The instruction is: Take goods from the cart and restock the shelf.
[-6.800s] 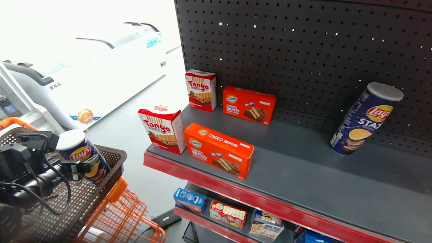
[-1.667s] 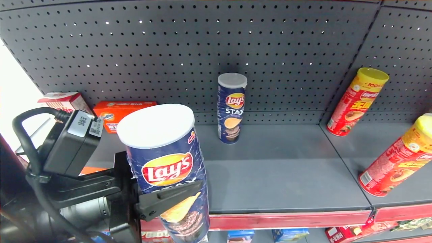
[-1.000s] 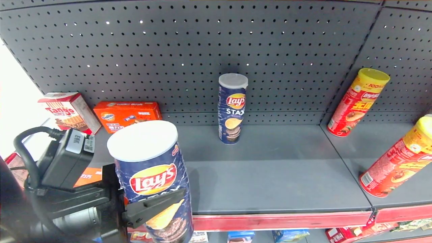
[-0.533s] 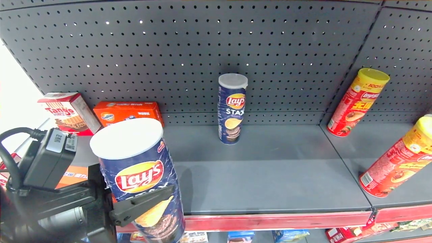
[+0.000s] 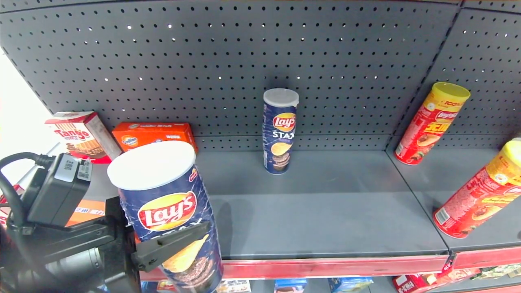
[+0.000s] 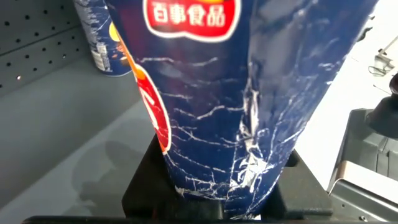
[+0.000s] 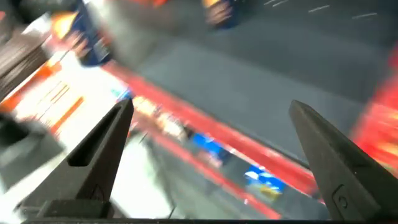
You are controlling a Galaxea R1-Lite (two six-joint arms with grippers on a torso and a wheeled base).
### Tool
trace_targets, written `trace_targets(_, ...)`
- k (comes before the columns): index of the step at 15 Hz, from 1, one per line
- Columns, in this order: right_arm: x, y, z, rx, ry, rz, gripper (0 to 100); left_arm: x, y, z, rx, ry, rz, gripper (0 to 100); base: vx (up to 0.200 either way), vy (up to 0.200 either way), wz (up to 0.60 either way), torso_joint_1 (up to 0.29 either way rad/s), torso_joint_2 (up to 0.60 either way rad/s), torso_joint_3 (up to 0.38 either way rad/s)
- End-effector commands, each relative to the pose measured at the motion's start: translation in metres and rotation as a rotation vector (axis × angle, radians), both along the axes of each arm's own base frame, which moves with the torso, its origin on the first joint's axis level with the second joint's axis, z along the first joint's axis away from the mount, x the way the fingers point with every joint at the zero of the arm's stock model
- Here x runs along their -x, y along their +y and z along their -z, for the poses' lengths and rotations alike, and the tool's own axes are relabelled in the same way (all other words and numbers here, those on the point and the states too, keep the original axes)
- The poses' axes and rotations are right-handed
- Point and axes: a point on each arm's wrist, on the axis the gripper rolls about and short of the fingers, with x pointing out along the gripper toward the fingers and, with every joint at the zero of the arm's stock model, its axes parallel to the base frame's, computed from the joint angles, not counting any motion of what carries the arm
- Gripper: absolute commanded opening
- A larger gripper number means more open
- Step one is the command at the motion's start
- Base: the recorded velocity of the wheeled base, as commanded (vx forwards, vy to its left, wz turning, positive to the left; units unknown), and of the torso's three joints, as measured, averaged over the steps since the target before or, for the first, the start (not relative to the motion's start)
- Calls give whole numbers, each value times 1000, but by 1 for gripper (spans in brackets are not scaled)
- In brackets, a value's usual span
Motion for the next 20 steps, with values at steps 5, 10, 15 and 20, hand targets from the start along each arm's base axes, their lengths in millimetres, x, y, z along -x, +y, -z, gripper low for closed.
trace_targets(5, -49, 58, -1, 89, 87, -131, 100, 0, 0, 1, -3, 3, 2, 0, 0, 0, 0, 0, 0, 0)
trace_targets(10, -66, 84, 2, 137, 134, -184, 100, 0, 0, 2, -4, 8, 2, 0, 0, 0, 0, 0, 0, 0)
trace_targets(15, -104, 123, -2, 115, 91, -120, 100, 0, 0, 2, -4, 8, 2, 0, 0, 0, 0, 0, 0, 0)
trace_targets(20, -144, 152, -8, 70, 98, -51, 100, -3, -2, 0, -2, 4, 2, 0, 0, 0, 0, 0, 0, 0)
